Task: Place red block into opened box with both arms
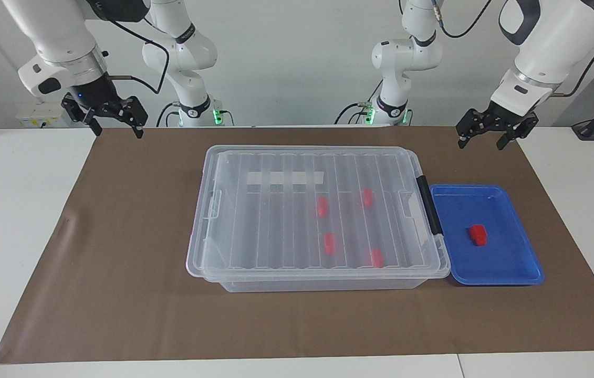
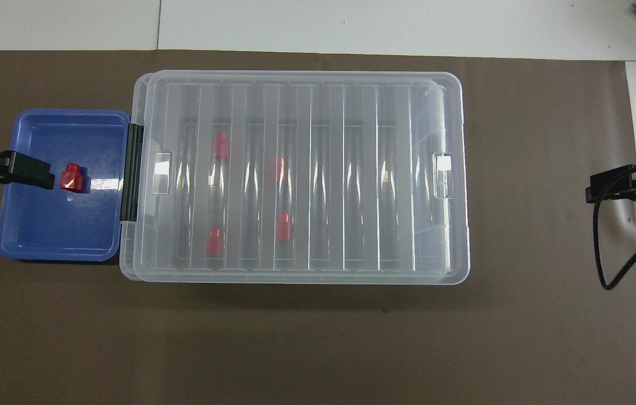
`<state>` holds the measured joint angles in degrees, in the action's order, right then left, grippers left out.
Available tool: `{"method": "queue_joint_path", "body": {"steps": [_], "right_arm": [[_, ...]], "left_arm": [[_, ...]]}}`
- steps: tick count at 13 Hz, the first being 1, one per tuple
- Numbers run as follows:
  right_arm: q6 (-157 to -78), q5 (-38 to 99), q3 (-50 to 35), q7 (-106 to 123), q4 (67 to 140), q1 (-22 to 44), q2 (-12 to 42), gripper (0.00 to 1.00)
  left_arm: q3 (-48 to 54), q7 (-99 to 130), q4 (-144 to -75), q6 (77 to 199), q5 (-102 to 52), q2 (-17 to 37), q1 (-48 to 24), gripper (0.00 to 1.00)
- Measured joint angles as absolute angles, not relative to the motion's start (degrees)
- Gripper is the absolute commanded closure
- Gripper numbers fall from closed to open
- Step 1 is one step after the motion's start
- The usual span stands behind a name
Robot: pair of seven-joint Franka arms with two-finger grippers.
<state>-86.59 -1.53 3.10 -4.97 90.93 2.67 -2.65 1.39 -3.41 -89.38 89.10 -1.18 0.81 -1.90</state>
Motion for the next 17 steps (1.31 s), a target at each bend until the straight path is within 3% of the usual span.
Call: {"method": "queue_joint_path", "body": {"steps": [7, 11, 17], "right_arm": [[-88.1, -1.5, 2.5, -5.0, 91.4, 2.7, -2.6, 0.00], [-100.0, 0.6, -2.2, -5.2, 96.8, 3.7, -1.4, 0.00], [-116.7, 3.2, -2.8, -6.0, 101.1, 8.8, 7.5, 0.00]], "left_arm": [[1.4, -3.4, -89.4, 89.1, -1.2, 0.8, -1.9, 0.00], [1.4, -3.4, -89.4, 89.1, -1.2, 0.8, -1.9, 0.00], [1.4, -3.4, -89.4, 89.1, -1.2, 0.8, -1.9, 0.00]]}}
